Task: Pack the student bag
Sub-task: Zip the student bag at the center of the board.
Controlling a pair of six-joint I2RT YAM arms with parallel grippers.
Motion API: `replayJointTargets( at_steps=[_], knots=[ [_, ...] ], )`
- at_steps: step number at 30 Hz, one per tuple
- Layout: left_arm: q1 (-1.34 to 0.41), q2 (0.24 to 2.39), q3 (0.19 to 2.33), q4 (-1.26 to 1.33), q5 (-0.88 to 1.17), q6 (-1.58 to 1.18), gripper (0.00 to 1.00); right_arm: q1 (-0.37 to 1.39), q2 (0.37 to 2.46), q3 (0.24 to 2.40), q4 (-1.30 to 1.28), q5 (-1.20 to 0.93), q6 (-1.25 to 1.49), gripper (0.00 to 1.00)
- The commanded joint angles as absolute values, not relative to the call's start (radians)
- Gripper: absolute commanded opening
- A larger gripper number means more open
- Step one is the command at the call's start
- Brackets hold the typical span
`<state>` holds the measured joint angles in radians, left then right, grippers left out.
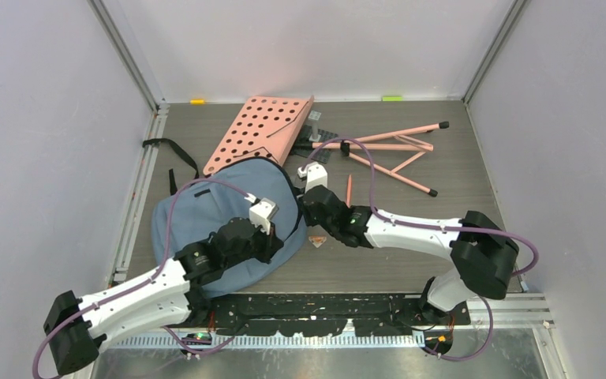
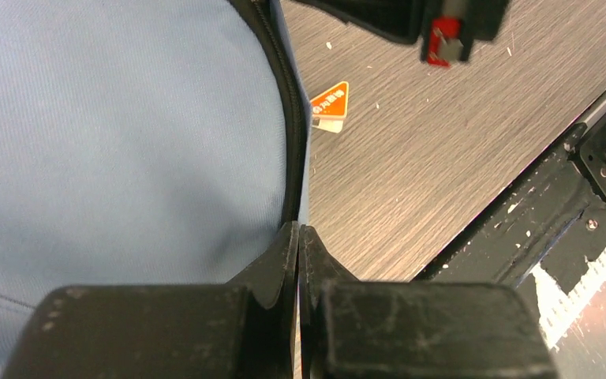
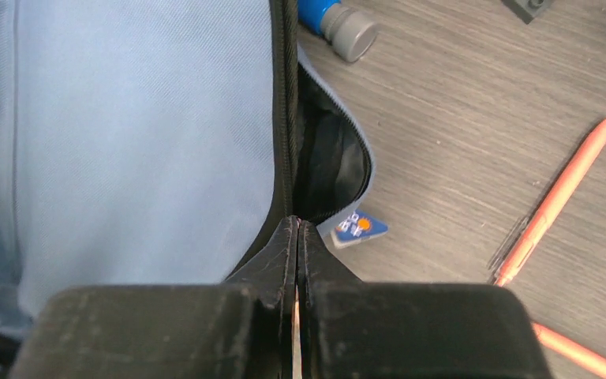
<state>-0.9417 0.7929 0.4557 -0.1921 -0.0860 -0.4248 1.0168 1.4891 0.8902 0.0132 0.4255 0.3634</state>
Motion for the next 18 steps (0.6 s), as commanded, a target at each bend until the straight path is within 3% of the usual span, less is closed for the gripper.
replayJointTargets(
  at_steps=[1,9,11,13,18],
  knots=[
    [-0.945,0.716,0.421,-0.277,-0.122,-0.473,0.00,0.961,1.537,0.971,0.006,0.524,0.298,0.01],
    [-0.946,0.592,0.415,-0.363,-0.200,-0.505,0.00,0.934,1.534,1.010,-0.018,0.367,0.270,0.01],
    [-0.946,0.591,0.435,-0.364,-0.205,-0.501,0.06,0.934,1.512,1.007,-0.045,0.331,0.279,0.01],
    [-0.946,0.610,0.468,-0.356,-0.205,-0.491,0.19,0.934,1.480,0.997,-0.069,0.313,0.301,0.13],
    [-0.946,0.722,0.553,-0.301,-0.187,-0.468,0.49,0.935,1.366,0.927,-0.086,0.283,0.359,0.52]
  ],
)
